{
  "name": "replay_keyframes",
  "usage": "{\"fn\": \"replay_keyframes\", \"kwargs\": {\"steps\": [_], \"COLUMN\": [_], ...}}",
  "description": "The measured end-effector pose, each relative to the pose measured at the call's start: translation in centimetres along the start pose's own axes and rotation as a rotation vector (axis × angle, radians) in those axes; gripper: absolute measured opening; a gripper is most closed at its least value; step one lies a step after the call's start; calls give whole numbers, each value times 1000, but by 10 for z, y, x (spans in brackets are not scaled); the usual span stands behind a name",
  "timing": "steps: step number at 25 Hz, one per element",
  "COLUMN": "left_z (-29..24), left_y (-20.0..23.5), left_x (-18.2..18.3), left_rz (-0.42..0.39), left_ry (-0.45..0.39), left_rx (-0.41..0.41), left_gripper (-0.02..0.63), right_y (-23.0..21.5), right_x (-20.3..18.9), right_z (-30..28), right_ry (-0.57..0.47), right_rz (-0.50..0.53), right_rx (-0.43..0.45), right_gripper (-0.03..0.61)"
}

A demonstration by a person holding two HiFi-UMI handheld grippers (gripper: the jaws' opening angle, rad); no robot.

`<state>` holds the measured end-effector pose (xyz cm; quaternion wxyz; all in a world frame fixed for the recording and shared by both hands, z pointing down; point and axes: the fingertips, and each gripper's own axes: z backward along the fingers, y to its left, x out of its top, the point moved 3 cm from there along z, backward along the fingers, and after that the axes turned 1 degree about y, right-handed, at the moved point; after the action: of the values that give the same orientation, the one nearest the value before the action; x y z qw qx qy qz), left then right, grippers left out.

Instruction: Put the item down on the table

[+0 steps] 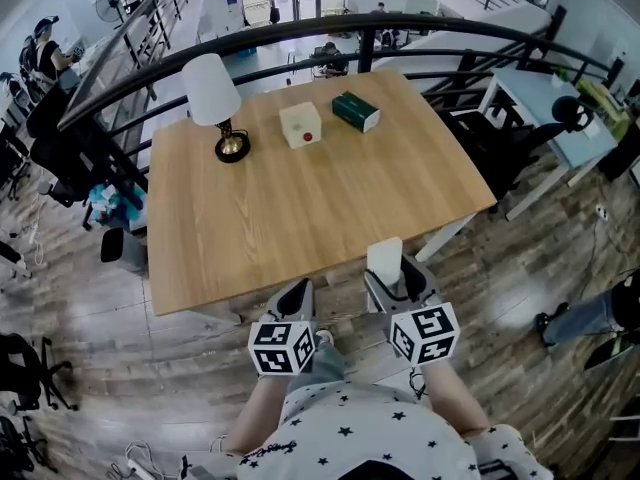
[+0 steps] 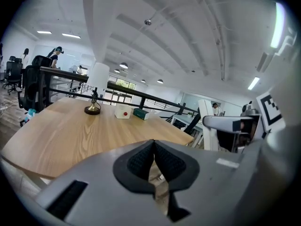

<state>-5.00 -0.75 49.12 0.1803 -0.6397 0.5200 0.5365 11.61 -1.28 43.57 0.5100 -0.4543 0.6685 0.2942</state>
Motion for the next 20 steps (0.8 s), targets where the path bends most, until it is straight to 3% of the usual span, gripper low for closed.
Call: {"fn": "replay_keyframes", "kwargs": {"steps": [10, 20], "left_z": [-63, -93], "left_y": [62, 93], "left_x": [55, 70], "left_rz": [1, 18], "left_ry": [-6, 20], "left_rx": [-36, -24], "left_gripper": [12, 12], "right_y": [-14, -29], "right_x": [41, 48], "right_z": [-91, -148], "right_ry": [0, 42], "right_rz": [21, 25], "right_rx": [-37, -38], "right_gripper": [276, 276]}}
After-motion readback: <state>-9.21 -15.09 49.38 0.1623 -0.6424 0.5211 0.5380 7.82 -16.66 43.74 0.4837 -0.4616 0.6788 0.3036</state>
